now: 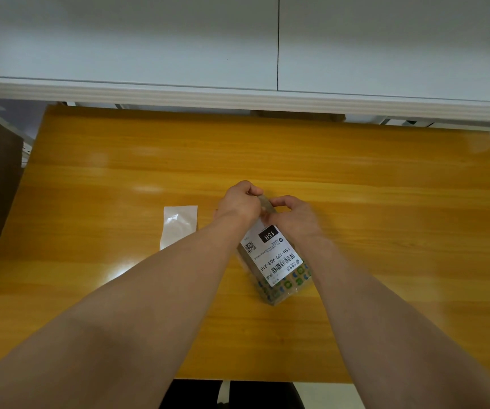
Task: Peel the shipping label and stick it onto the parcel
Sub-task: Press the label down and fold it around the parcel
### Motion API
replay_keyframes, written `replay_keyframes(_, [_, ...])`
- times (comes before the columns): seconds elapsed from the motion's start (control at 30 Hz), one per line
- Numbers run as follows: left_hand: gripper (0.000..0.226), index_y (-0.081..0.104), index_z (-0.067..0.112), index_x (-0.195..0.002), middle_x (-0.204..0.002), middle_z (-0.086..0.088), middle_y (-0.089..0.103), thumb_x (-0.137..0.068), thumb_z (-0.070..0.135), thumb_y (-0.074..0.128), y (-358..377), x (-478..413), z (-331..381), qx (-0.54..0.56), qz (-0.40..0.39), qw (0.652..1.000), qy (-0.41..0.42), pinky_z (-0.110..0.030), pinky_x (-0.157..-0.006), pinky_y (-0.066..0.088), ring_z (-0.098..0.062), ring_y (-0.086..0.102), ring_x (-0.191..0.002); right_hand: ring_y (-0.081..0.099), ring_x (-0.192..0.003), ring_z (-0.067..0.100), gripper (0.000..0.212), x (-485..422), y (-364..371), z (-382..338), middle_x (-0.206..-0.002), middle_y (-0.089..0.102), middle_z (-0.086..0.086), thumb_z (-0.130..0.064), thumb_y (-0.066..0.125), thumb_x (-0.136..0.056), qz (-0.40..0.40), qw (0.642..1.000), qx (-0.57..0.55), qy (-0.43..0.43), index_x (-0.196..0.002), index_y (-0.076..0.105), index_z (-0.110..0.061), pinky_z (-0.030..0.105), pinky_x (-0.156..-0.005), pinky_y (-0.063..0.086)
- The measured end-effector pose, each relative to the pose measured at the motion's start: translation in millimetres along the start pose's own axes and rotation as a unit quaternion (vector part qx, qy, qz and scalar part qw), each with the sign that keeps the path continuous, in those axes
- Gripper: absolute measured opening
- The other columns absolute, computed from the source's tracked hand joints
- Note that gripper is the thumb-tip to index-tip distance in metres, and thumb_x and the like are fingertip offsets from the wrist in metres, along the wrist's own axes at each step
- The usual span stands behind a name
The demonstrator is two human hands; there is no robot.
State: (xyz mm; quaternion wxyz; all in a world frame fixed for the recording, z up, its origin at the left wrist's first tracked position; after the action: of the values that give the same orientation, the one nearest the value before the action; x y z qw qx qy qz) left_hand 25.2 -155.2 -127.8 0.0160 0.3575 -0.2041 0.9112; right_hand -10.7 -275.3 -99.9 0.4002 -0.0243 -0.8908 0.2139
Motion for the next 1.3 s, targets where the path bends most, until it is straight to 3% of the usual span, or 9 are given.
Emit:
replay_keyframes(0.17, [0.04, 0.063, 0.049, -0.072, -0.088, 0.005, 0.07, -0.057, 0.013, 0.061, 0, 1, 5, 0.022, -0.002, 1.0, -0.021, -0.051, -0.087, 0.056, -0.032, 0.067, -0.093, 0.076, -0.072, 0.025, 0.02, -4, 1, 0, -0.076, 0.077, -0.002, -0.047, 0.076, -0.067, 0.002, 1.0, -0.003, -0.005, -0.082, 0.064, -0.043, 0.053, -0.073, 0.062])
replay_keyframes(0.33, [0.024, 0.058, 0.032, -0.091, -0.093, -0.007, 0.072, -0.077, 0.016, 0.068, -6, 6, 6, 0.055, 0.013, 0.998, -0.028, -0.04, -0.076, 0.061, -0.031, 0.071, -0.083, 0.074, -0.082, 0.025, 0.023, -4, -6, -10, -0.089, 0.076, 0.0, -0.029, 0.077, -0.077, -0.017, 0.998, 0.006, -0.053, -0.096, 0.067, -0.037, 0.045, -0.078, 0.061])
replay_keyframes(0.43, [0.039, 0.051, 0.038, -0.119, -0.109, -0.007, 0.067, -0.083, 0.029, 0.063, -11, 10, 0, 0.06, 0.051, 0.996, -0.033, -0.043, -0.078, 0.06, -0.028, 0.069, -0.087, 0.064, -0.086, 0.018, 0.04, -4, -13, -20, -0.107, 0.068, 0.0, -0.018, 0.073, -0.084, -0.009, 0.995, 0.035, -0.09, -0.122, 0.064, -0.027, 0.029, -0.067, 0.05])
replay_keyframes(0.6, [0.055, 0.04, 0.044, -0.14, -0.136, -0.009, 0.038, -0.09, 0.036, 0.061, -22, 16, -5, 0.036, 0.074, 0.996, -0.029, -0.037, -0.087, 0.052, -0.03, 0.056, -0.106, 0.063, -0.085, 0.022, 0.051, -3, -17, -19, -0.113, 0.062, 0.001, -0.019, 0.07, -0.087, 0.004, 0.984, 0.141, -0.111, -0.135, 0.056, -0.024, 0.031, -0.068, 0.051])
replay_keyframes(0.67, [0.058, 0.042, 0.047, -0.139, -0.138, -0.008, 0.034, -0.087, 0.032, 0.065, -23, 17, -6, 0.023, 0.036, 0.999, -0.014, -0.041, -0.096, 0.05, -0.031, 0.05, -0.117, 0.062, -0.082, 0.022, 0.055, -2, -14, -14, -0.114, 0.061, 0.002, -0.021, 0.073, -0.085, -0.003, 0.982, 0.153, -0.11, -0.136, 0.053, -0.025, 0.03, -0.065, 0.05])
replay_keyframes(0.77, [0.076, 0.051, 0.051, -0.13, -0.138, -0.004, 0.038, -0.063, 0.027, 0.076, -22, 24, -7, 0.005, -0.022, 1.0, 0.012, -0.046, -0.101, 0.049, -0.031, 0.047, -0.125, 0.06, -0.095, 0.023, 0.063, -1, -12, -9, -0.129, 0.058, 0.006, -0.019, 0.076, -0.083, -0.016, 0.979, 0.159, -0.128, -0.14, 0.051, -0.024, 0.028, -0.068, 0.047])
replay_keyframes(0.87, [0.084, 0.05, 0.046, -0.13, -0.138, -0.004, 0.037, -0.056, 0.015, 0.074, -19, 24, -11, -0.015, -0.053, 0.998, 0.027, -0.048, -0.1, 0.05, -0.032, 0.044, -0.127, 0.061, -0.098, 0.025, 0.068, -4, -12, -8, -0.13, 0.055, 0.007, -0.016, 0.079, -0.079, -0.029, 0.976, 0.169, -0.133, -0.14, 0.049, -0.026, 0.023, -0.054, 0.042])
replay_keyframes(1.07, [0.063, 0.053, 0.041, -0.118, -0.134, -0.007, 0.037, -0.07, 0.007, 0.076, -18, 22, -9, -0.049, -0.027, 0.998, 0.034, -0.046, -0.1, 0.049, -0.032, 0.042, -0.125, 0.064, -0.097, 0.028, 0.065, -4, -3, -8, -0.124, 0.053, 0.008, -0.016, 0.079, -0.073, 0.001, 0.971, 0.202, -0.13, -0.131, 0.053, -0.032, 0.039, -0.076, 0.057])
replay_keyframes(1.3, [0.044, 0.055, 0.051, -0.087, -0.122, -0.003, 0.047, -0.069, 0.015, 0.073, -17, 20, -4, -0.016, -0.005, 1.0, 0.005, -0.048, -0.09, 0.054, -0.032, 0.049, -0.116, 0.065, -0.071, 0.021, 0.048, -7, -1, -12, -0.11, 0.065, 0.001, -0.018, 0.07, -0.077, 0.032, 0.976, 0.185, -0.11, -0.12, 0.059, -0.035, 0.034, -0.062, 0.054])
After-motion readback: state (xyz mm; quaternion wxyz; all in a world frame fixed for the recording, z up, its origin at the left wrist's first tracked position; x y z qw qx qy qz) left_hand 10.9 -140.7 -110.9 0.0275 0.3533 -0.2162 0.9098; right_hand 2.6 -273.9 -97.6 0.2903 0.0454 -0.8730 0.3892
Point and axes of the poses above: each hand's wrist, its own x-axis away from the middle knuckle, its own y-axis out of the palm, z = x × y, the point moved 1 cm from there along -x, towards the middle knuckle
